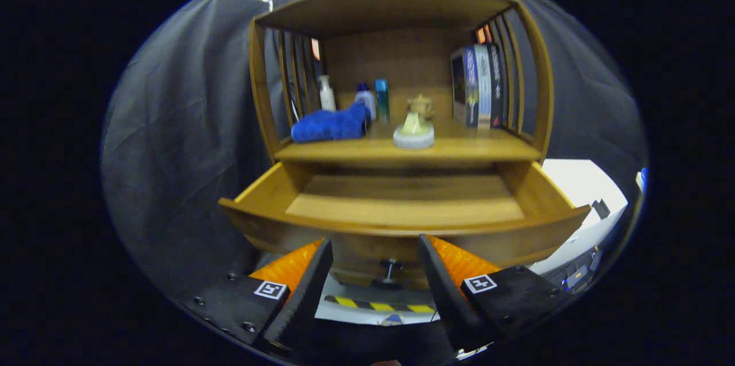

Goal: Pull open the drawer, take out the items inside it, and place them on the countertop above the cabinet.

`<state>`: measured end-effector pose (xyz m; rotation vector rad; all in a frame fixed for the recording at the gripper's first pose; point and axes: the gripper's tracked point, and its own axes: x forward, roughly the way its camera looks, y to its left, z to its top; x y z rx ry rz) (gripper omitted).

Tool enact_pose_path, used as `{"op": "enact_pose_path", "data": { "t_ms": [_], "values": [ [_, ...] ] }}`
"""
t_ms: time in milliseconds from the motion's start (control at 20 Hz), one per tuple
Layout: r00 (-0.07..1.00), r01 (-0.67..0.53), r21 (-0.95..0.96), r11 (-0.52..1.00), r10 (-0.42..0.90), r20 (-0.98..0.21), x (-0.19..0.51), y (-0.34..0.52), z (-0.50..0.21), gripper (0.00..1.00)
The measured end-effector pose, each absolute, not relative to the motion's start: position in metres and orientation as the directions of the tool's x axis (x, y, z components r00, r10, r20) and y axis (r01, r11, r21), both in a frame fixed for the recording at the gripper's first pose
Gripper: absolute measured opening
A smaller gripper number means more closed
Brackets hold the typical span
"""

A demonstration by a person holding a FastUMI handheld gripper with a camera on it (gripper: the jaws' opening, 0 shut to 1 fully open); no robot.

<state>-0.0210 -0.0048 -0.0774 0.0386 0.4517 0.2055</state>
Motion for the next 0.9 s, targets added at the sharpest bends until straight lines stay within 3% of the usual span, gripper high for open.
{"op": "enact_pose_path", "data": {
  "t_ms": [300,900],
  "values": [
    [0.952,-0.108,0.008,0.994,0.106,-0.289,-0.005,-0.050,-0.012,0.96],
    [0.946,-0.120,0.001,0.993,0.115,-0.304,0.015,-0.026,-0.018,0.96]
  ]
}}
